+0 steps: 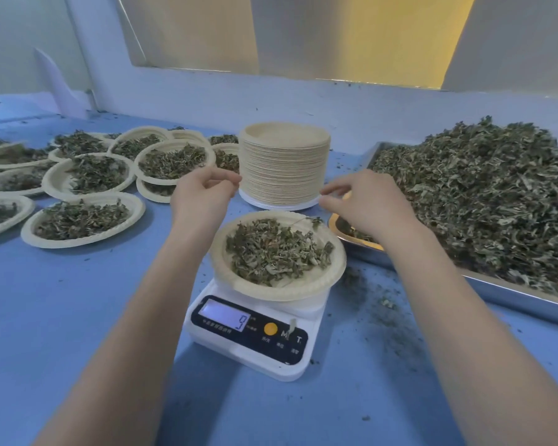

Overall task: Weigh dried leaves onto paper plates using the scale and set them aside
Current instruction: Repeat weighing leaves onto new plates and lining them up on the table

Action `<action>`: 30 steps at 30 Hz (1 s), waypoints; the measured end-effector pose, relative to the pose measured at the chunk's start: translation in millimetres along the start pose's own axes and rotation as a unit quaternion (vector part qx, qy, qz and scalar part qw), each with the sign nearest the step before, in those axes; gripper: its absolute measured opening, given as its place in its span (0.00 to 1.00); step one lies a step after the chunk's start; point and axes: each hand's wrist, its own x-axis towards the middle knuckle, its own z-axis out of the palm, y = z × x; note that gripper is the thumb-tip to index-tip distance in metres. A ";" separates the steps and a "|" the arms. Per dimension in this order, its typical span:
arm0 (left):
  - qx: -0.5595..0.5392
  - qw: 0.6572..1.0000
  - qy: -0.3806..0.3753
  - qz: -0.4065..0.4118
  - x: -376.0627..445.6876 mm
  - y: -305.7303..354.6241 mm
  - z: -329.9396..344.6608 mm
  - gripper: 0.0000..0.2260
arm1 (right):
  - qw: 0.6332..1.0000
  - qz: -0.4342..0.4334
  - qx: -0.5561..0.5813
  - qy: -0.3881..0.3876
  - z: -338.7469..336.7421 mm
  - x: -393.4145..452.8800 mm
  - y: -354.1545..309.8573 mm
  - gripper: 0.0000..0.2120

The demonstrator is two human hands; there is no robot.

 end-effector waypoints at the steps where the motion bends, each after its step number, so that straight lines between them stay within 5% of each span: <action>1: 0.000 1.000 -0.003 0.000 -0.3 -2.2 -1.5 0.12 | 0.999 -0.013 0.034 -0.003 0.3 1.0 -3.1 0.07; 10: -0.017 0.999 -0.021 -0.016 -6.6 -19.1 -9.8 0.08 | 0.973 -0.109 0.165 -0.123 5.7 -10.2 -30.7 0.11; 21: -0.032 0.998 -0.019 -0.057 -6.2 -21.8 -13.4 0.08 | 0.980 -0.126 0.093 -0.125 3.0 -14.8 -38.2 0.19; 27: -0.041 0.997 -0.025 -0.068 -5.9 -23.3 -14.3 0.08 | 0.963 -0.159 0.046 -0.215 11.3 -23.2 -47.0 0.26; 30: -0.046 0.996 -0.025 -0.073 -5.3 -23.9 -14.9 0.08 | 0.963 -0.184 -0.010 -0.195 19.6 -22.9 -51.0 0.20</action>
